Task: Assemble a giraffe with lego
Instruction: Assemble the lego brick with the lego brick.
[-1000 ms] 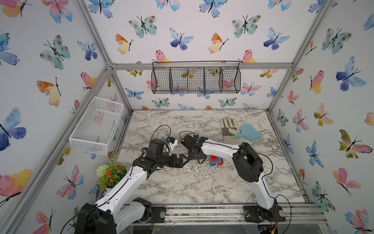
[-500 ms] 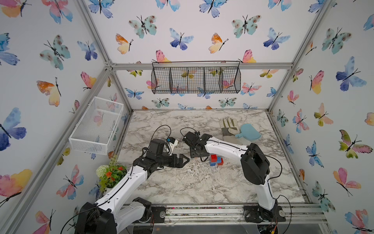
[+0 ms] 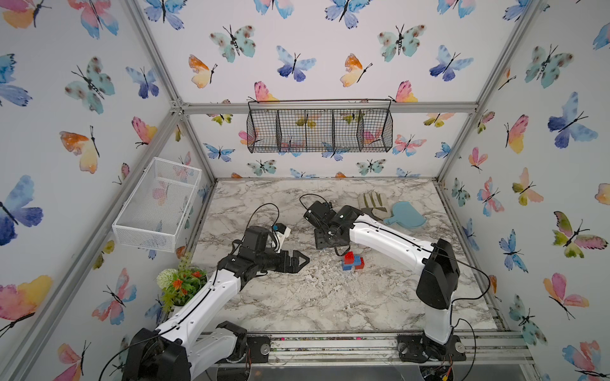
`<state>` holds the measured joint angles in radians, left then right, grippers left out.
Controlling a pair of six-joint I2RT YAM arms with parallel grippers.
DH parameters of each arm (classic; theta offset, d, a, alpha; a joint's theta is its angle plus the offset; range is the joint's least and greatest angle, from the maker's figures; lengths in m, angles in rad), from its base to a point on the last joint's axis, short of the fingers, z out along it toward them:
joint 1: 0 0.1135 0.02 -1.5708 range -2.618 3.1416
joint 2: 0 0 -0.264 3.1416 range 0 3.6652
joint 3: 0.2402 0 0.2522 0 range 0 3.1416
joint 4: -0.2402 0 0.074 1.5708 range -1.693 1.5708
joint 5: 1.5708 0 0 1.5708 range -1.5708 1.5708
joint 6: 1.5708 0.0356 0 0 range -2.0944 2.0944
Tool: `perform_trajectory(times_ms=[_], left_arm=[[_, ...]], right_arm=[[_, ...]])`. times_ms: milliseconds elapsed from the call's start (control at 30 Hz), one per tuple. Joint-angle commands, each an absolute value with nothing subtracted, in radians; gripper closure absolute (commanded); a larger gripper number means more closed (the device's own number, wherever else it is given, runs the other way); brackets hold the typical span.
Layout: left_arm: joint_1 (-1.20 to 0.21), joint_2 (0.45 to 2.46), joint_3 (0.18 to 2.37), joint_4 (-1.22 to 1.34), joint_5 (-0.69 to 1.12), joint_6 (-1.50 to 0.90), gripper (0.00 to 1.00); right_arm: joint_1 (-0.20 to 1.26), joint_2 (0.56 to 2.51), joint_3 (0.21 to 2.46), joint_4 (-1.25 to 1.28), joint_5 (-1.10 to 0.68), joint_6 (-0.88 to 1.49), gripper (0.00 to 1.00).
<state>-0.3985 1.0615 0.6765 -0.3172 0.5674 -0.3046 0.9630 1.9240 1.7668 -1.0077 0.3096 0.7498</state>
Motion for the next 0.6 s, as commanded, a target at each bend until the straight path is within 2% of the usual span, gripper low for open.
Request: perform_trajectory(times_ms=[0,567], left_arm=[[-0.395,1.065,0.667,-0.31,0.595,-0.308,0.02],[-0.395,1.071,0.666,-0.307,0.596,-0.312,0.02]], right_arm=[[0.968,1.887,1.74,-1.071,0.295,0.74,0.43],[0.936,1.782,1.56,-0.999,0.219,0.723,0.43]])
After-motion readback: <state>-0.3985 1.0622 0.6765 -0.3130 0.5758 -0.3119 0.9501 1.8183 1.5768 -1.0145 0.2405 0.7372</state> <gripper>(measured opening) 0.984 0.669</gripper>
